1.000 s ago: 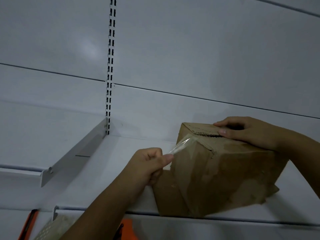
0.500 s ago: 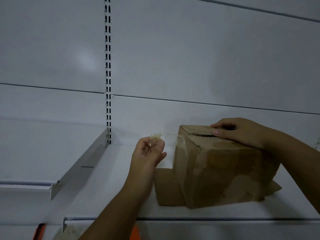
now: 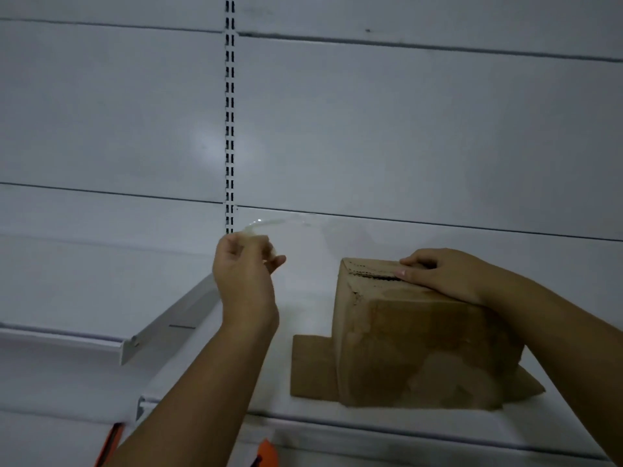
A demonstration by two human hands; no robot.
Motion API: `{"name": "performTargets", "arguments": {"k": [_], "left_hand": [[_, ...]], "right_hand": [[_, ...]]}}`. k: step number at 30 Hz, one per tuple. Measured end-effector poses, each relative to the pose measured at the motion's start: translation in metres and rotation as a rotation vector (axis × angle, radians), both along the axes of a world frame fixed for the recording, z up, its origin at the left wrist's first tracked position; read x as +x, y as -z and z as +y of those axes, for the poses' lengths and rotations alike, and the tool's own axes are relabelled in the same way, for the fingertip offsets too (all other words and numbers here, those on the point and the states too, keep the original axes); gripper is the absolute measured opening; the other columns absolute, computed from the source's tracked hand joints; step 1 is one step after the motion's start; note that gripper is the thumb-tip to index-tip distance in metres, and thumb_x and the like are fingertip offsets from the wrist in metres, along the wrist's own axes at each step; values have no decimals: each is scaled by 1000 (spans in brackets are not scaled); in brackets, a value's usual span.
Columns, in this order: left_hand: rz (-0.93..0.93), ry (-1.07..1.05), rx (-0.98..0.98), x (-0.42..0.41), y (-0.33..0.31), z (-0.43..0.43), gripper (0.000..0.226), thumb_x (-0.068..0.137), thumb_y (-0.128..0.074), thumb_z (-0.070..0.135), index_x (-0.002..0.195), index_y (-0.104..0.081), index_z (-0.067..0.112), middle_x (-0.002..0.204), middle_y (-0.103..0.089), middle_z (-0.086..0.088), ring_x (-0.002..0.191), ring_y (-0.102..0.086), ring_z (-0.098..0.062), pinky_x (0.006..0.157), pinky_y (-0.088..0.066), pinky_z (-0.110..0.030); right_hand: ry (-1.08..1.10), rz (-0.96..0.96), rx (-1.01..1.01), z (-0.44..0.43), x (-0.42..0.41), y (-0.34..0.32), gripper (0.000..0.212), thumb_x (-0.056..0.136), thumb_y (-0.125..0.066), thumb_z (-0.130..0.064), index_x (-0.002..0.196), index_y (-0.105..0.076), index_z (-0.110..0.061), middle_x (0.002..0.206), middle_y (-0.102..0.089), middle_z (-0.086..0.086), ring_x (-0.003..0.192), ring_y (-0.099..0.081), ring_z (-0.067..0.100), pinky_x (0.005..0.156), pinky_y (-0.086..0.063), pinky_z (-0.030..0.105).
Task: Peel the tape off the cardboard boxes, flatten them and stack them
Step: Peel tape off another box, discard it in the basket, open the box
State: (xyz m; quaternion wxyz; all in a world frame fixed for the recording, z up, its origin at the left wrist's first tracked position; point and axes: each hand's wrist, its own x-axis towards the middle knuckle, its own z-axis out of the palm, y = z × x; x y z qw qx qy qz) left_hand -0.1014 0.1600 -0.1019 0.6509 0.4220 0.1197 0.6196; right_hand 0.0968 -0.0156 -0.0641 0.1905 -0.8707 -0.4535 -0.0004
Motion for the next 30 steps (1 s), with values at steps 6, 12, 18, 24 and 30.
{"name": "performTargets", "arguments": {"k": [6, 12, 18, 24, 30], "left_hand": [[150, 124, 292, -23, -32, -38, 10, 83, -59, 4, 80, -57, 14, 62, -58, 8, 60, -58, -5, 60, -53, -22], [245, 401, 461, -8, -43, -94, 9, 82, -60, 23, 80, -67, 17, 82, -69, -3, 80, -65, -17, 63, -53, -25], [310, 619, 431, 53, -47, -174, 34, 89, -44, 32, 80, -75, 21, 92, -74, -8, 90, -70, -24, 71, -55, -33], [369, 829, 367, 114, -29, -260, 16, 83, -65, 18, 89, -75, 8, 89, -75, -11, 87, -72, -21, 68, -57, -23], [262, 892, 211, 172, -15, -354, 12, 74, -72, 6, 86, -72, 2, 82, -75, -14, 79, -73, -22, 62, -56, -21]], "right_hand": [[11, -373, 323, -7, -14, -1, 44, 85, -53, -53, 118, -61, -25, 132, -56, 0, 121, -47, 20, 101, -33, 37], [-388, 125, 752, -50, -59, -31, 39, 78, -38, -68, 104, -55, -43, 109, -61, -16, 99, -61, 7, 87, -51, 27], [-389, 141, 781, -134, -49, -31, 14, 85, -62, -31, 98, -65, -36, 99, -66, -13, 90, -65, 11, 77, -57, 32], [-91, 83, 770, -247, -5, -24, 16, 88, -58, -3, 79, -67, -14, 73, -72, -11, 68, -68, 7, 61, -53, 17], [139, 7, 831, -352, 28, -6, 22, 85, -63, -8, 78, -71, -27, 81, -71, -15, 69, -68, 3, 63, -52, 14]]}}
